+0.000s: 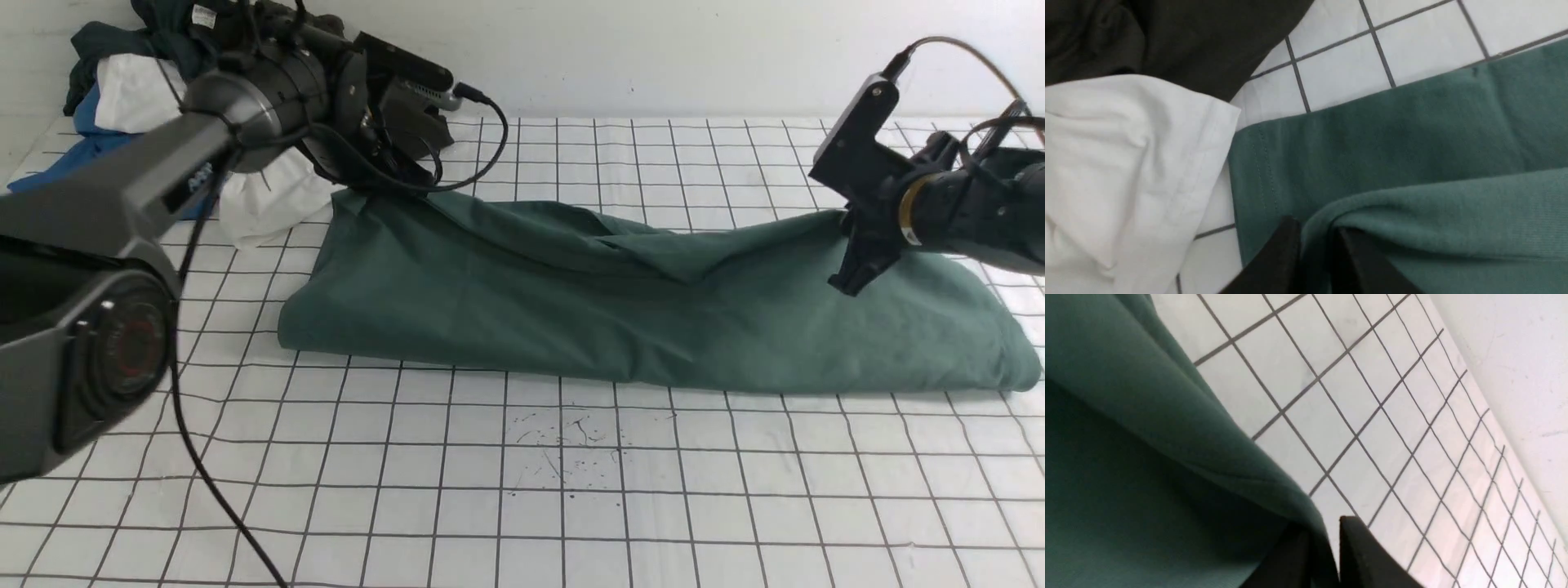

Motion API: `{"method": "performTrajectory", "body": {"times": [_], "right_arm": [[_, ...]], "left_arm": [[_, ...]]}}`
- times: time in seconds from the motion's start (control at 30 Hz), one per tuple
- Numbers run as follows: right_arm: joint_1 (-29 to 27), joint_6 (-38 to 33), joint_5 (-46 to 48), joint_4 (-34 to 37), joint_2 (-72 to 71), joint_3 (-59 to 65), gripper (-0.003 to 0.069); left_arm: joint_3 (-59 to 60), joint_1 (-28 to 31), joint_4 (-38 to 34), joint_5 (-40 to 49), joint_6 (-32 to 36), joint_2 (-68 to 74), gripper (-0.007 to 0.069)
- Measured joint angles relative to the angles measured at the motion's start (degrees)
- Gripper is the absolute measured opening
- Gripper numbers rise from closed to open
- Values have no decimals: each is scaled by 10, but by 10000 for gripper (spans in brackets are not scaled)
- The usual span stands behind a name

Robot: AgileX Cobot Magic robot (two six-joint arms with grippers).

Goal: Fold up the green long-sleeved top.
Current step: Use both arms to drag the lower edge of the fabric forward and fold it over the upper edge, then use the right arm to clamp the right edge of the fabric

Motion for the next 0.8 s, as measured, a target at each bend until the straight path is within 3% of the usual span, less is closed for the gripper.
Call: {"method": "performTrajectory", "body": {"times": [0.03,0.17,0.27,0.37,0.47,0.5,0.63,0.67,0.7,0.73,0.77,0.8], "right_arm": [[1,1,0,0,0,0,134],[7,9,36,1,-3,-5,217],[7,31,99,25,-13,-16,235],[7,56,163,79,-31,-36,224],[21,30,193,233,-79,-52,95],[29,-1,197,292,-86,-54,52],[54,-129,216,462,-83,-56,3],[62,-197,228,539,-76,-56,-3],[76,-313,249,660,-51,-56,-11],[81,-382,255,729,-33,-56,-13],[81,-395,256,741,-33,-56,-13],[88,-496,255,843,3,-58,-14]], "left_arm": [[-6,0,1,5,0,8,146],[-97,6,21,63,-30,51,349],[-130,10,34,103,-36,45,411],[-146,13,40,148,-29,26,412],[-154,13,15,214,16,-1,331],[-155,13,1,225,26,-3,303],[-155,13,-61,241,57,1,199],[-155,13,-87,242,67,4,166],[-155,13,-149,242,88,16,101],[-155,10,-180,242,99,24,62],[-155,9,-185,242,99,24,56],[-155,3,-225,242,119,41,15]]}}
